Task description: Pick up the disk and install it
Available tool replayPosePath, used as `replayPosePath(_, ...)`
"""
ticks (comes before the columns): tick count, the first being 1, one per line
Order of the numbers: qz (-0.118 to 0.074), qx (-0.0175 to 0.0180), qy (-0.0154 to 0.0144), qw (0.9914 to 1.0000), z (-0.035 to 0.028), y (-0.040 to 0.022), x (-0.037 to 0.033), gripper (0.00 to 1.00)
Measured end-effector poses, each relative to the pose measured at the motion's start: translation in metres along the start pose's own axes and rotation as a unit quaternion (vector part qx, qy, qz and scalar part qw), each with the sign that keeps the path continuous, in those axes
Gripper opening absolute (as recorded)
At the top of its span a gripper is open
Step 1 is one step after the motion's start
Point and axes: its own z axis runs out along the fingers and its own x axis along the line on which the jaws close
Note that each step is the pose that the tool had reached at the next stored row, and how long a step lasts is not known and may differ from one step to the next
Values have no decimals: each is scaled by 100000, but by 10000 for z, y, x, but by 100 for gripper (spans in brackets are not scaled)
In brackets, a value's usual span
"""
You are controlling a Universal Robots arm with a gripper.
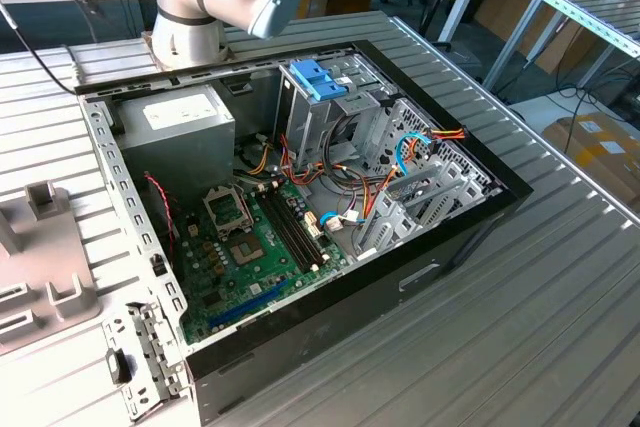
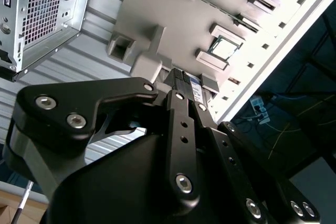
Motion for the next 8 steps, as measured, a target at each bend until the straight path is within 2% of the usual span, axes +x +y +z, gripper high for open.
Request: replayPosePath(8, -1, 1, -1, 100000, -3, -9, 113, 11)
